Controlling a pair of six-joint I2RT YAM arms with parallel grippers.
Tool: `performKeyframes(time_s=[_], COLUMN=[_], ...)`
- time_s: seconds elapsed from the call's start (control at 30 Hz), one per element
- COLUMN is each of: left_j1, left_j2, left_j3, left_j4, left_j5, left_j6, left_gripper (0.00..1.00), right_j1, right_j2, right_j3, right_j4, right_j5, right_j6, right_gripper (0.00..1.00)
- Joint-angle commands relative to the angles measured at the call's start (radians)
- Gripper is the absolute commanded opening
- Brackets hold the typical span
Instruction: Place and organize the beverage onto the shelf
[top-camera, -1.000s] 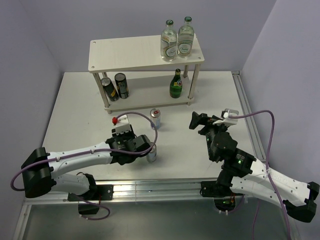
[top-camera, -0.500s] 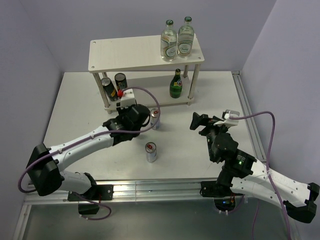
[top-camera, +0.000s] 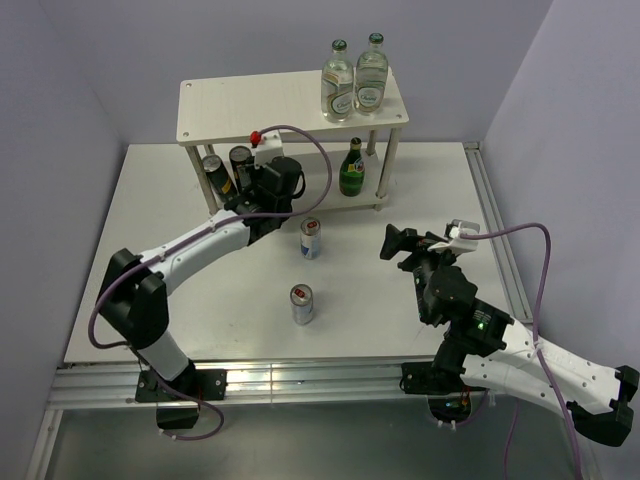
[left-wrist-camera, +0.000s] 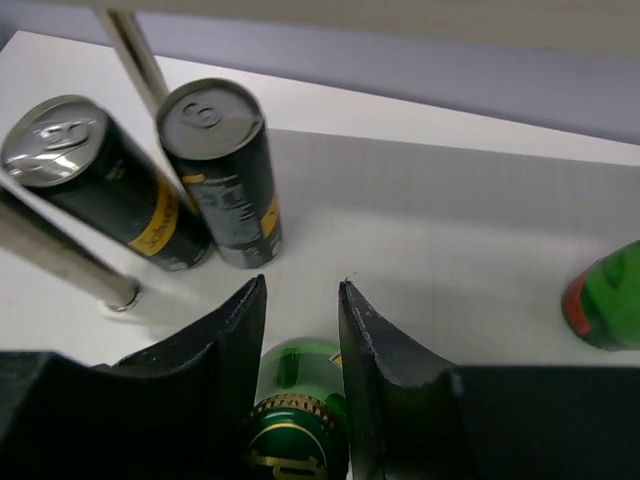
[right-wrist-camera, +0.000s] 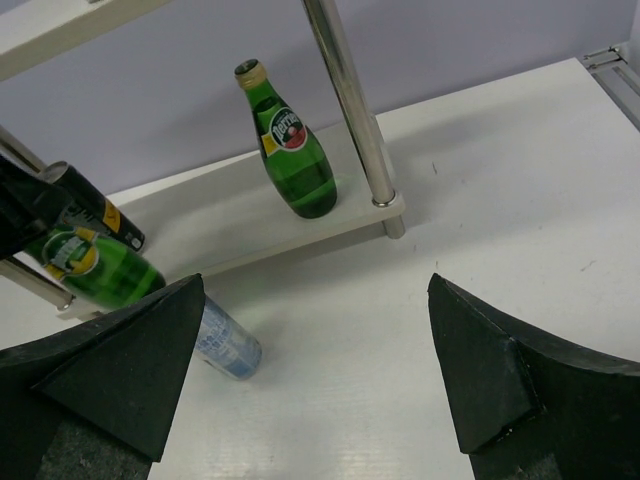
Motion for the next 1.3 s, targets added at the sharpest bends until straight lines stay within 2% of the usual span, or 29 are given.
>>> performKeyframes(time_s=[0.0, 0.3, 0.67, 1.27], left_j1=[0.010, 0.010, -0.016, -0.050], left_j2=[0.022, 0.168, 0.299, 0.467], left_j3=[0.113, 0.206, 0.357, 0.455], left_j4=[0.204, 0.339, 0.405, 0.538], left_j5=[0.004, 0.023, 0.020, 0.038], left_j6=[0.052, 0.072, 0.120, 0.110], left_gripper=[0.00, 0.00, 0.00, 0.00], right_j1=[0.001, -0.003, -0.003, -0.003], right_j2=[-0.008, 0.002, 0.008, 0.012], right_j3=[-0.012, -0.012, -0.015, -0.025], right_j4=[0.059, 0.048, 0.057, 0.063], right_j5=[0.012, -0.018, -0.026, -0.034], right_j6=[0.003, 0.023, 0.026, 0.031], right_gripper=[0.99, 0.99, 0.99, 0.99])
